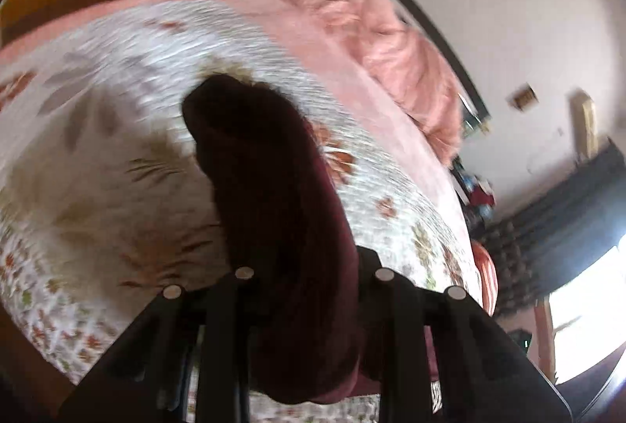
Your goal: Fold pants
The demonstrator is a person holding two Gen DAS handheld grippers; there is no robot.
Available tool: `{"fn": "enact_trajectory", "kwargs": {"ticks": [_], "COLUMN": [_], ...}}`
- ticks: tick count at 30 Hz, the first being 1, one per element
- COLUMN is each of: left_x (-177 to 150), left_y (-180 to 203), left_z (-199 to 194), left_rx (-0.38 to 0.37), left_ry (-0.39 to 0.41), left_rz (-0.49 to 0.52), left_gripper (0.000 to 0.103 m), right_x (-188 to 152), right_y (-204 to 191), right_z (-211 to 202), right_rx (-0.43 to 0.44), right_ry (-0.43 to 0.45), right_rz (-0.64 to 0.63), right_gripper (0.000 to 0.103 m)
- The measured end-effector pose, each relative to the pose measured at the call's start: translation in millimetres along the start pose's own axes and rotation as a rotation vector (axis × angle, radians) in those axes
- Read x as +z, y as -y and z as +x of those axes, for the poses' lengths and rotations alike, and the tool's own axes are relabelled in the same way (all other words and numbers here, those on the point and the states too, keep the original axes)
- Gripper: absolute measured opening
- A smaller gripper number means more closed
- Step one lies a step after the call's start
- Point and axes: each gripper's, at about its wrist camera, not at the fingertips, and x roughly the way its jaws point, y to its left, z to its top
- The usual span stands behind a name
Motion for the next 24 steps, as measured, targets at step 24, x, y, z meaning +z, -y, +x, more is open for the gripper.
{"fn": "enact_trajectory", "kwargs": {"ticks": [24], "left_x": [-158.2], "left_y": [129.7], "left_z": [150.7], "left_rx": [0.064], "left_ry": [-0.403], "left_rz": [0.53], "left_gripper": [0.026], "right_x": [-11.3], "right_y": [40.7], "right_z": [-3.4], "right_rx": [-0.015], "right_ry": [0.014], "right_rz": [0.066], "right_gripper": [0.057]}}
